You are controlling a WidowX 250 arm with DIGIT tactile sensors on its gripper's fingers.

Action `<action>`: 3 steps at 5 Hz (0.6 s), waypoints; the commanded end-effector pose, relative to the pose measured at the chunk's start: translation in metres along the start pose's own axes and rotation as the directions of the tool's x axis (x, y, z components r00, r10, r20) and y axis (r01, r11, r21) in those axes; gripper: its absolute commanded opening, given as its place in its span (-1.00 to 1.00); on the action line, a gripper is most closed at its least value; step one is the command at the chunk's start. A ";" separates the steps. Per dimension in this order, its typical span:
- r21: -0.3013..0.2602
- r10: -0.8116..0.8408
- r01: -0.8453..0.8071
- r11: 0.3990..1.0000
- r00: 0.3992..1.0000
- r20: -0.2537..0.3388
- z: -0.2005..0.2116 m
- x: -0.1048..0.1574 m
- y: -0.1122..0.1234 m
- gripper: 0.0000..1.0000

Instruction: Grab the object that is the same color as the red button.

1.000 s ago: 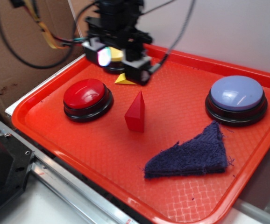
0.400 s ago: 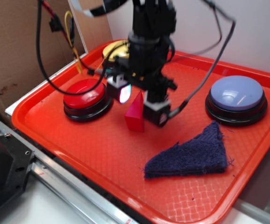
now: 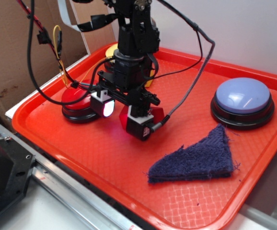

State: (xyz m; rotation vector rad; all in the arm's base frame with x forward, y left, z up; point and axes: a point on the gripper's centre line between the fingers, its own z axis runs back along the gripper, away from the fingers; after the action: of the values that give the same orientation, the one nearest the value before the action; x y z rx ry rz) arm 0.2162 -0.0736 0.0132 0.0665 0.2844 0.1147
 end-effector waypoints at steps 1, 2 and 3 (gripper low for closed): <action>-0.001 -0.067 0.067 0.998 0.996 0.059 0.002 -0.009 -0.018 -1.00; 0.001 -0.069 0.069 0.998 0.996 0.062 0.003 -0.011 -0.019 -1.00; 0.006 -0.071 0.071 0.997 0.995 0.068 0.005 -0.013 -0.021 -1.00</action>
State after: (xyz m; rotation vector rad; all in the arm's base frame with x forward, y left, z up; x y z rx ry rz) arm 0.2145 -0.0897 0.0122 0.0810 0.2604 0.0550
